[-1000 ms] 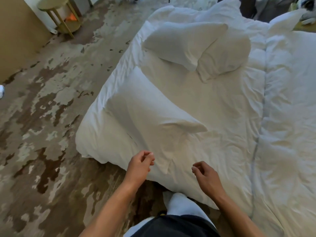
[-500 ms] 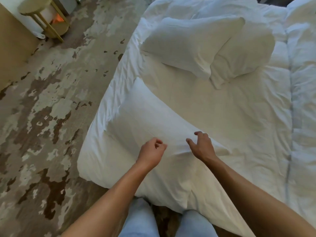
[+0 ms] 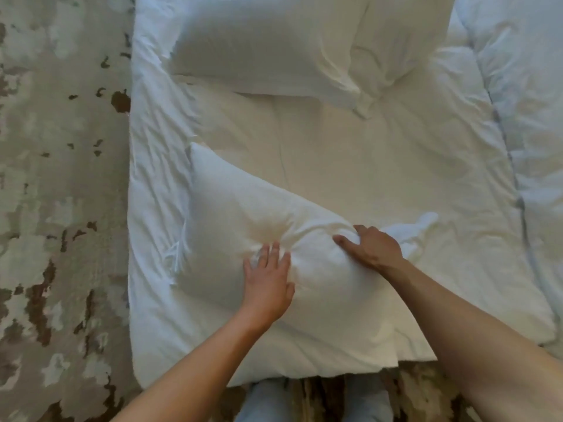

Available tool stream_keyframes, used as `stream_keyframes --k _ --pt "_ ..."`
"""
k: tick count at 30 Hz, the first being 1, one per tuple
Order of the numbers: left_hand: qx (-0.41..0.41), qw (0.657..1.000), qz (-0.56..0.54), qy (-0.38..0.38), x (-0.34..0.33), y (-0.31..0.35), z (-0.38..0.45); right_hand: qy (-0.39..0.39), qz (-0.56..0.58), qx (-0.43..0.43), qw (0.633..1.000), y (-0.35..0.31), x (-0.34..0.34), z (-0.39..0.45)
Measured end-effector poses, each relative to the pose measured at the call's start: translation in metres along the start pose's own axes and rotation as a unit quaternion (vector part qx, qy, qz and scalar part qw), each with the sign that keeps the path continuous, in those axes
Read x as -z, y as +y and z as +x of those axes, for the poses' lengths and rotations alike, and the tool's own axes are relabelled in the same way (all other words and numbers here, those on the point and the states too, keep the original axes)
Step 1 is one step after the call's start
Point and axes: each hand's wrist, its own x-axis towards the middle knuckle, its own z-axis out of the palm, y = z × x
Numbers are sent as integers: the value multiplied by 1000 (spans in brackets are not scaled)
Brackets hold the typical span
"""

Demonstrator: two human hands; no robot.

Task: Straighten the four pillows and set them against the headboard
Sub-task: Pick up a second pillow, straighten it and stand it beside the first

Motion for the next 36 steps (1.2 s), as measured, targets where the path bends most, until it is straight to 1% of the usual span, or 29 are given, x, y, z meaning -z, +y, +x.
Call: stream_keyframes --k 5,7,8,12,15,17,20,23,24,26,30,33,36 --pt "-38 998 -43 27 38 -14 -6 47 -15 -14 999 -18 -14 -48" --pt "-46 996 -70 32 58 -22 -3 82 -29 -14 996 -24 -25 -71" --pt "-54 996 -66 38 66 -26 0 102 -33 -12 994 -27 -32 -82" --pt "-93 995 -19 33 87 -32 18 158 -11 -20 987 -30 -61 -126" --pt "-136 988 67 42 93 -28 33 175 19 -24 984 -33 -73 -156" --pt "-150 984 94 38 92 -27 38 175 31 -28 984 -36 -79 -174" --pt "-146 984 98 -5 83 -29 35 164 53 -34 984 -39 -81 -186" --pt "-140 987 84 12 72 -35 19 154 73 -37 985 -38 -69 -175" --pt "-132 988 76 18 70 -38 13 162 71 -37 983 -38 -63 -170" --pt "-117 991 66 23 67 -43 2 186 76 -15 979 -41 -56 -160" --pt "-98 994 40 23 67 -47 -19 166 127 35 977 -63 -62 -142" --pt "-69 997 8 19 65 -49 -36 209 151 47 965 -76 -74 -140" --pt "-21 999 -22 21 65 -45 -46 221 163 73 959 -76 -82 -148"
